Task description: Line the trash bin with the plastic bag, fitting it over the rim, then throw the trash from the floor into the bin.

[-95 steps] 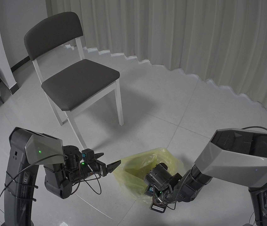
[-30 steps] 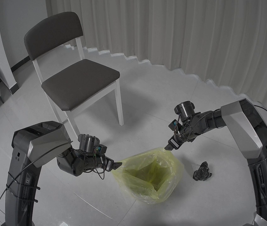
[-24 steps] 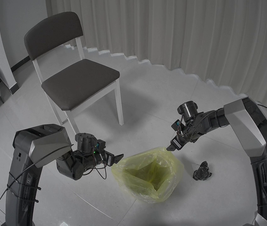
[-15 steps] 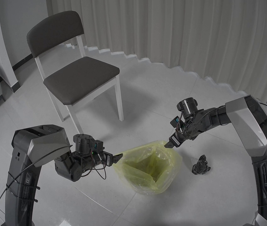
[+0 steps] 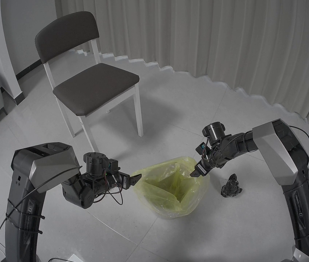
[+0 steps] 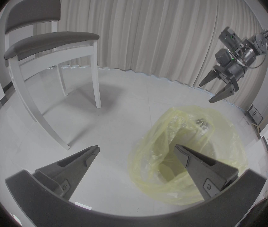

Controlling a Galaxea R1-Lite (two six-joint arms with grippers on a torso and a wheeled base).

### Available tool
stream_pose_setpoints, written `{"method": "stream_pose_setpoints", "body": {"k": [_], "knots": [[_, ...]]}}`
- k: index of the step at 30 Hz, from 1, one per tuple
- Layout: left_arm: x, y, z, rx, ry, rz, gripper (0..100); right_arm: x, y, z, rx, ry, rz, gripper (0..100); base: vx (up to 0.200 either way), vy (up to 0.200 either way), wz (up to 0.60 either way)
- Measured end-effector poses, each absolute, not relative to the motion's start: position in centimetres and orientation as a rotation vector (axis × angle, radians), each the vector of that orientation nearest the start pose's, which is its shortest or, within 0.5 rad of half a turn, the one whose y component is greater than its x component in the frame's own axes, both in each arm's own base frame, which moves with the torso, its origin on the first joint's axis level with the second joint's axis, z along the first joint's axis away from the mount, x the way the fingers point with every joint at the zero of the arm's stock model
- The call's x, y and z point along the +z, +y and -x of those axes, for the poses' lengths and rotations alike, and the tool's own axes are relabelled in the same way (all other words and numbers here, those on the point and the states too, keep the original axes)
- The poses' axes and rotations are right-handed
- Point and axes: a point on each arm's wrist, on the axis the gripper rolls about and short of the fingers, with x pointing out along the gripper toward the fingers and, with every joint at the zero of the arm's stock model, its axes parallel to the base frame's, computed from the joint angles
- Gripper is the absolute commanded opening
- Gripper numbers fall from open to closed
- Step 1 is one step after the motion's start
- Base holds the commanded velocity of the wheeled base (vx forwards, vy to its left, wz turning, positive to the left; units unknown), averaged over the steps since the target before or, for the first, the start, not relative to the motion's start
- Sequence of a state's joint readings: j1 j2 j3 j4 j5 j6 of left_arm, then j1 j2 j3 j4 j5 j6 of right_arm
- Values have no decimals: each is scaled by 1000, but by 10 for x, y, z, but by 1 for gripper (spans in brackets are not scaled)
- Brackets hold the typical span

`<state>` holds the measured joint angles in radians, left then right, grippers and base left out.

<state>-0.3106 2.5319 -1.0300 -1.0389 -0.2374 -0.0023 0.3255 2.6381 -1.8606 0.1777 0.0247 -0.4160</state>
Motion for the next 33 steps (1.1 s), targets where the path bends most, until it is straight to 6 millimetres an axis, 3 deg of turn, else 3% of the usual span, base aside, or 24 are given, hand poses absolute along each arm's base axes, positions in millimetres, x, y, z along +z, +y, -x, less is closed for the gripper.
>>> {"method": "stream_pose_setpoints", "body": {"k": [7, 11, 17, 25, 33], "knots": [[-43, -134, -404, -533, 465, -15, 100, -24, 125, -485, 472, 910, 525, 100, 0, 0, 0], [-45, -136, -407, -532, 479, -17, 100, -33, 115, -489, 459, 926, 525, 100, 0, 0, 0], [-48, -139, -416, -519, 550, -24, 100, -46, 114, -493, 466, 971, 538, 100, 0, 0, 0], [-49, -144, -440, -485, 589, -30, 100, -96, 115, -473, 518, 1218, 554, 100, 0, 0, 0], [-53, -140, -458, -431, 730, -35, 100, -110, 113, -468, 515, 1277, 543, 100, 0, 0, 0]]}}
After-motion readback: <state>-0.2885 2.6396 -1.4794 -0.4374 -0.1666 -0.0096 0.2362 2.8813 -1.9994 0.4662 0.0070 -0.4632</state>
